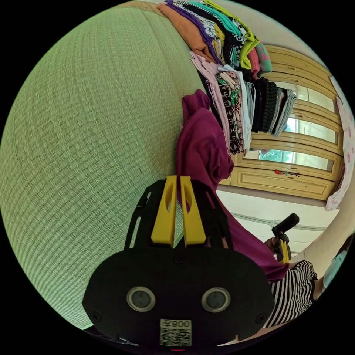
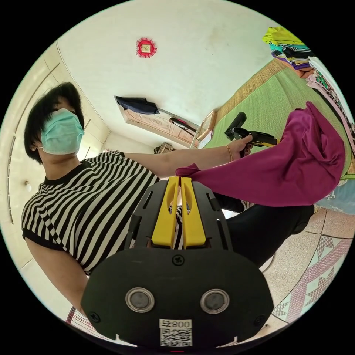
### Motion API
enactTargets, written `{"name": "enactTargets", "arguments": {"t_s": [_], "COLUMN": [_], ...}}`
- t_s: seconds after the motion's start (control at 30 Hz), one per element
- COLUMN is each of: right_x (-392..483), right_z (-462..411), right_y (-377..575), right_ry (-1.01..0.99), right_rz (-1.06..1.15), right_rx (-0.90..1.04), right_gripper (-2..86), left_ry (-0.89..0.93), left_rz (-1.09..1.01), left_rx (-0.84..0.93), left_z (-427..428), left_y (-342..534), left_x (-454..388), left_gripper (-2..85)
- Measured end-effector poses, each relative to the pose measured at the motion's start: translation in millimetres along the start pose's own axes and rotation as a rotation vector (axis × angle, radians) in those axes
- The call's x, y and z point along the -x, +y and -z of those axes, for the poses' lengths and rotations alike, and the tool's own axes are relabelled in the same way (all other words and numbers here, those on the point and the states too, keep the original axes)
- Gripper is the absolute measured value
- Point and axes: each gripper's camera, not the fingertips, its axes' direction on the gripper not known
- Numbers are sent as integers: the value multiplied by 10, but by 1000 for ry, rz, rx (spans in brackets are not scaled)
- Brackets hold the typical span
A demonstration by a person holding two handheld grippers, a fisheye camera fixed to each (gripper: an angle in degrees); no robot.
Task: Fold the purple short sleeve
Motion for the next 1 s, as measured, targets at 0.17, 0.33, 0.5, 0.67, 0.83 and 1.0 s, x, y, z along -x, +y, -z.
{"name": "enactTargets", "arguments": {"t_s": [0.17, 0.33, 0.5, 0.67, 0.83, 1.0], "right_x": [-26, 57, 267, 552, 917, 1293], "right_z": [95, 191, 317, 400, 440, 368], "right_y": [-78, -142, -240, -356, -483, -594], "right_ry": [-7, 8, 19, 37, 41, 22], "right_rz": [13, 44, 111, 197, 305, 407], "right_rx": [-3, -16, -38, -48, -61, -61], "right_gripper": [5, 4, 4, 4, 5, 4], "left_ry": [108, 296, 399, 486, 561, 589], "left_rz": [10, 1, -29, -77, -132, -212], "left_rx": [-72, -235, -393, -536, -740, -905], "left_z": [239, 794, 1401, 1975, 2591, 3108], "left_y": [452, 1248, 2184, 3277, 4630, 5769], "left_x": [348, 781, 1131, 1462, 1801, 1993], "left_gripper": [12, 10, 9, 9, 8, 9]}}
